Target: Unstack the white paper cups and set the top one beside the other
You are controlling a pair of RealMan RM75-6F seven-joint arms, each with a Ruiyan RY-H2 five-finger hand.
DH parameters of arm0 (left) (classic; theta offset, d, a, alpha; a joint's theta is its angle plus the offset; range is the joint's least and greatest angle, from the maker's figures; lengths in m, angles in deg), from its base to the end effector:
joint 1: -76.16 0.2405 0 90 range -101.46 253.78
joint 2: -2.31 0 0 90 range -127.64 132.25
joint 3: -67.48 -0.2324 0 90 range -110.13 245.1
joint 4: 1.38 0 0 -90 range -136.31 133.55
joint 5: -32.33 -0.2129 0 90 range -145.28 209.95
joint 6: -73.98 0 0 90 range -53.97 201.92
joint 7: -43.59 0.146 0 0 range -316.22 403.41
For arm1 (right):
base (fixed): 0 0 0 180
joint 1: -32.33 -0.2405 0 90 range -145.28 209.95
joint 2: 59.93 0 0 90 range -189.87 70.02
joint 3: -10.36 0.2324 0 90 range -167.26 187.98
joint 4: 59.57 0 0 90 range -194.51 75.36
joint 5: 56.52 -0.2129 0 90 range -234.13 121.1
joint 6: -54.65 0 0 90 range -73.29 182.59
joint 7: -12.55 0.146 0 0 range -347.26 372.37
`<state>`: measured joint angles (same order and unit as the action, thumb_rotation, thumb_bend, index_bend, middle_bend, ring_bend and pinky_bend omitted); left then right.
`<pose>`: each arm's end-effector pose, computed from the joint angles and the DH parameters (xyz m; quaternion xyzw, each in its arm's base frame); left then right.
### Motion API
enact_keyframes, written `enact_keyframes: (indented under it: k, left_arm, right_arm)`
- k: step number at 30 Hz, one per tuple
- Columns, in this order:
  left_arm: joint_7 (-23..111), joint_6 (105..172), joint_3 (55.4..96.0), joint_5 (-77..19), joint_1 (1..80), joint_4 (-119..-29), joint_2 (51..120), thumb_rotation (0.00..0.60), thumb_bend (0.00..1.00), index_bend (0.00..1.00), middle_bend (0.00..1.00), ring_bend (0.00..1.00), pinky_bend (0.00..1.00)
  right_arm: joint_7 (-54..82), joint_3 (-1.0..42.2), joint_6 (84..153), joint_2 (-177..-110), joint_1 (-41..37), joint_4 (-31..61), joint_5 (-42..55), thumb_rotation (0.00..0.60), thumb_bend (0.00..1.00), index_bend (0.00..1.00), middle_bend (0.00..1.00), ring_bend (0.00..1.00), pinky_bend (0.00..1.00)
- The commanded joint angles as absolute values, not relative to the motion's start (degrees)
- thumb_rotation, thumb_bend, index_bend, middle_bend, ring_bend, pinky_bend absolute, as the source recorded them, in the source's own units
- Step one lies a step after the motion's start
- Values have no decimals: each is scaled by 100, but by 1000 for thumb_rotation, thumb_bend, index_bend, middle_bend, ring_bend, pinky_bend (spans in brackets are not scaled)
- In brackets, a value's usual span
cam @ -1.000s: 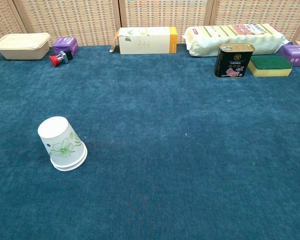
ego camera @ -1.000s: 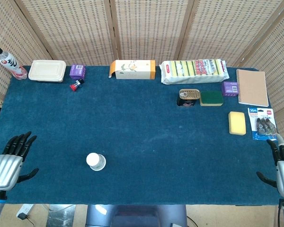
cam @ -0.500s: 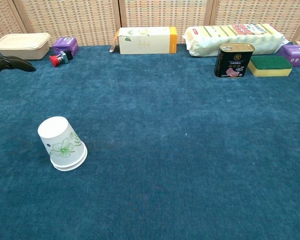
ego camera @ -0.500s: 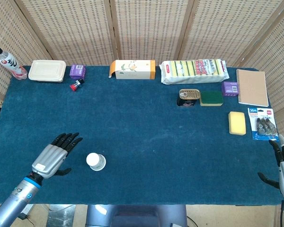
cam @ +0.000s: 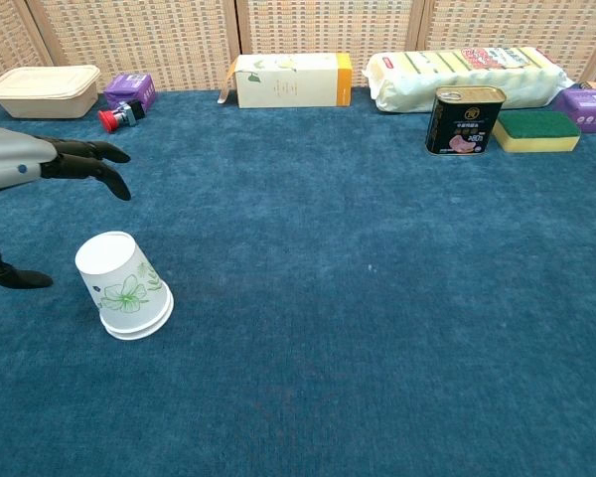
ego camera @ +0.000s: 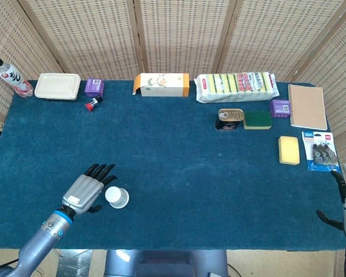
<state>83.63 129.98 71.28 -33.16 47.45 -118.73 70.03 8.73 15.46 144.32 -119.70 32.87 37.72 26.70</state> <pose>-0.1452 0.2263 0.0381 -0.8035 -0.3526 -0.2643 0.4003 -0.2946 -0.1607 0.1793 0.5503 -0.3723 0.3703 0.6492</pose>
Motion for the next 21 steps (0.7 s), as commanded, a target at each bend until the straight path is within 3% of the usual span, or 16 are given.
enact_keyframes:
  k: [1, 8, 21]
  left_arm:
    - [8614, 13054, 7120, -3049, 4573, -11899, 7182, 600, 198, 182, 0, 0, 50]
    - [8830, 13143, 7114, -2489, 4306, -11813, 7425, 600, 206, 217, 0, 0, 50]
    - [8808, 13364, 6955, -2289, 4074, -11797, 7499, 600, 222, 289, 0, 0, 50]
  right_arm:
    - [901, 1546, 14421, -11955, 3288, 3775, 2667, 600, 0, 105, 0, 0, 0]
    - [962, 1547, 14382, -11924, 3280, 3779, 2657, 600, 0, 106, 0, 0, 0]
    - [934, 1538, 14357, -11917, 3277, 3800, 2657, 600, 0, 106, 0, 0, 0]
